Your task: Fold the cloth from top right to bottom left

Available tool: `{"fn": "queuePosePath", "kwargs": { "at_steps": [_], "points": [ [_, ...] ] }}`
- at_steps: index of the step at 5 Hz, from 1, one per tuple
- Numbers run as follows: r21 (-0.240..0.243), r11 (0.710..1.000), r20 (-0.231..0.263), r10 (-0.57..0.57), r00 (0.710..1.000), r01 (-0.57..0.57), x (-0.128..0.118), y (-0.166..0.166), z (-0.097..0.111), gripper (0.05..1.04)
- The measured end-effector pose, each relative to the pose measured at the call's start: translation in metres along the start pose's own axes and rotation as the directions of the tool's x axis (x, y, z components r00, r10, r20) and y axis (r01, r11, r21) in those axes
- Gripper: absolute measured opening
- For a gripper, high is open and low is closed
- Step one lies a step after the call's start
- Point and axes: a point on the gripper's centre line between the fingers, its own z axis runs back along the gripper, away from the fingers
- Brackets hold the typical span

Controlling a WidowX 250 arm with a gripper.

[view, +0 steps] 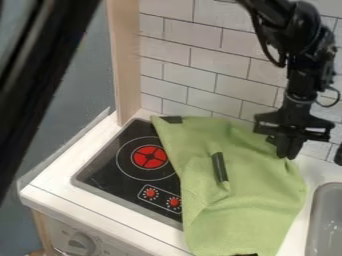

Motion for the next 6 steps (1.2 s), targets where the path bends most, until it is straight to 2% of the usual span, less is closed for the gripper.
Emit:
{"fn": "queuePosePath", "kwargs": {
  "at_steps": [1,3,5,6],
  "points": [
    [-0.009,1.000,0.037,0.028,0.999,-0.027,-0.008,0.017,0.024,0.050],
    [0.018,0.994,0.022,0.103,0.994,-0.103,-0.030,0.069,0.050,0.050],
    [0.076,0.988,-0.003,0.133,0.991,-0.133,-0.058,0.098,0.054,0.050],
    [0.091,0.983,0.000,0.159,0.987,-0.158,-0.055,0.110,0.053,0.050]
  ]
}}
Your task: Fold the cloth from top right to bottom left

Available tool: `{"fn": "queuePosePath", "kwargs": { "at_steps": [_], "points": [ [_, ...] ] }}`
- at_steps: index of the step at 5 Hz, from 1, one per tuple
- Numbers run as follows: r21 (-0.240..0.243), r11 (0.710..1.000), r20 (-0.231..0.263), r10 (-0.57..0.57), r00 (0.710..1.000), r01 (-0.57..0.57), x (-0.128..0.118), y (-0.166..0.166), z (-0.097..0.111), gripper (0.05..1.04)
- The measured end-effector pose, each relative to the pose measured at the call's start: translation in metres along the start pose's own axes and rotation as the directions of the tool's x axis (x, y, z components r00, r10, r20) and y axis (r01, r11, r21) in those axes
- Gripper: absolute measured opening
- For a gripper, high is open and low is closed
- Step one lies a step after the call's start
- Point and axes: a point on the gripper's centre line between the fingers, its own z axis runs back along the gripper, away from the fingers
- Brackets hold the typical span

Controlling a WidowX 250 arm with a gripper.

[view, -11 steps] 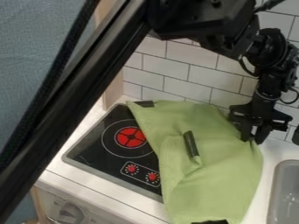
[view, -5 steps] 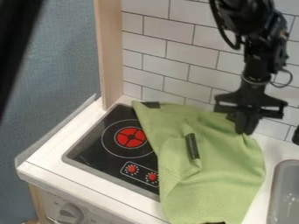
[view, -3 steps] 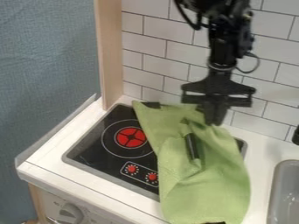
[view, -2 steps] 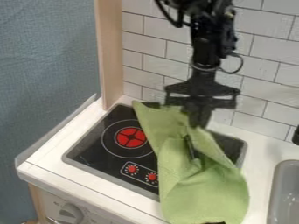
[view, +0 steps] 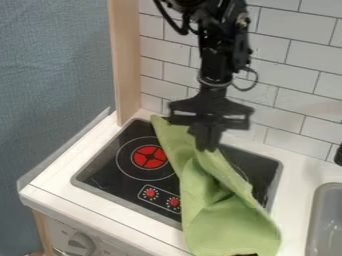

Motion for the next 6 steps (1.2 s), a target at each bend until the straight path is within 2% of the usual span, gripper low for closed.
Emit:
{"fn": "queuePosePath", "kwargs": {
  "at_steps": [2,3,4,5,6],
  "points": [
    [0.079,0.997,-0.127,-0.015,0.992,0.025,-0.010,0.021,-0.037,0.072],
    [0.072,0.997,-0.151,-0.017,0.988,0.028,-0.011,0.021,-0.043,0.226],
    [0.077,0.997,-0.158,-0.003,0.987,0.016,-0.012,0.022,-0.043,0.483],
    [0.081,0.997,-0.161,0.009,0.987,0.004,-0.013,0.023,-0.043,0.790],
    [0.091,0.996,-0.168,0.015,0.986,0.000,-0.013,0.024,-0.042,1.010]
  ]
}}
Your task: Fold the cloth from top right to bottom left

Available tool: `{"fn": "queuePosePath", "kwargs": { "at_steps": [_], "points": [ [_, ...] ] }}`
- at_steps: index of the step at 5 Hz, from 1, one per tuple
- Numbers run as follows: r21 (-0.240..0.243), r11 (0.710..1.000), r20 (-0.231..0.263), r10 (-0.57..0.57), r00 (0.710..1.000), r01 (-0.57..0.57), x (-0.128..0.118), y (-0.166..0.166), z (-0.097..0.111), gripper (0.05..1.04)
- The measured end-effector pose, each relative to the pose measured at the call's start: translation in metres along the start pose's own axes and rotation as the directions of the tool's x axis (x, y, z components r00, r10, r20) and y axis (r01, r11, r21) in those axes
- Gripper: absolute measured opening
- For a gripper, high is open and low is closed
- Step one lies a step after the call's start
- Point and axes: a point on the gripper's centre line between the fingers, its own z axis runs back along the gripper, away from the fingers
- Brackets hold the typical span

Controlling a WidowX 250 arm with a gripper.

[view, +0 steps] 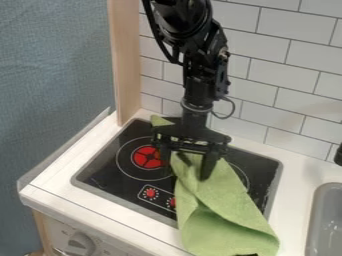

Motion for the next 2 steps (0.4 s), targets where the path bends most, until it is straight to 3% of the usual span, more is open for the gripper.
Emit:
{"fn": "queuePosePath", "kwargs": {
  "at_steps": [1,2],
  "points": [
    [0.008,1.000,-0.003,-0.007,1.000,0.007,0.003,0.000,0.007,1.010],
    [-0.001,1.000,0.049,0.006,0.999,-0.006,0.011,0.000,0.041,0.999]
  ]
}}
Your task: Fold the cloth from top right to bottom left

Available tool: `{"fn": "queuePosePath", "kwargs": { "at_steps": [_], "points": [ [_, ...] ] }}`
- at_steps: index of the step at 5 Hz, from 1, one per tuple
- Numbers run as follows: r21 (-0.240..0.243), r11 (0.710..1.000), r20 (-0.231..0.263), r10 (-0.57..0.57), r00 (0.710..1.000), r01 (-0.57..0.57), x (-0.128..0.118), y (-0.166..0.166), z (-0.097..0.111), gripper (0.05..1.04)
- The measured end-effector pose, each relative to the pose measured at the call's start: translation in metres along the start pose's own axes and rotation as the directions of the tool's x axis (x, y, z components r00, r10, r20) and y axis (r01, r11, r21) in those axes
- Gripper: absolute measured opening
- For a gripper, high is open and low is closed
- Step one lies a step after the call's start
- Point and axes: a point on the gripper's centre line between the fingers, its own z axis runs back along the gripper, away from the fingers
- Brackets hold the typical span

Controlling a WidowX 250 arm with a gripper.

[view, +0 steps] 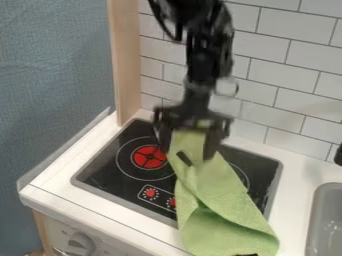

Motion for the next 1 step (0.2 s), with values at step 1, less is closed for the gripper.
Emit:
{"fn": "queuePosePath", "kwargs": {
  "at_steps": [1],
  "points": [
    [-0.016,1.000,0.025,0.007,1.000,-0.007,0.0007,-0.0021,0.0224,0.999]
  ]
}}
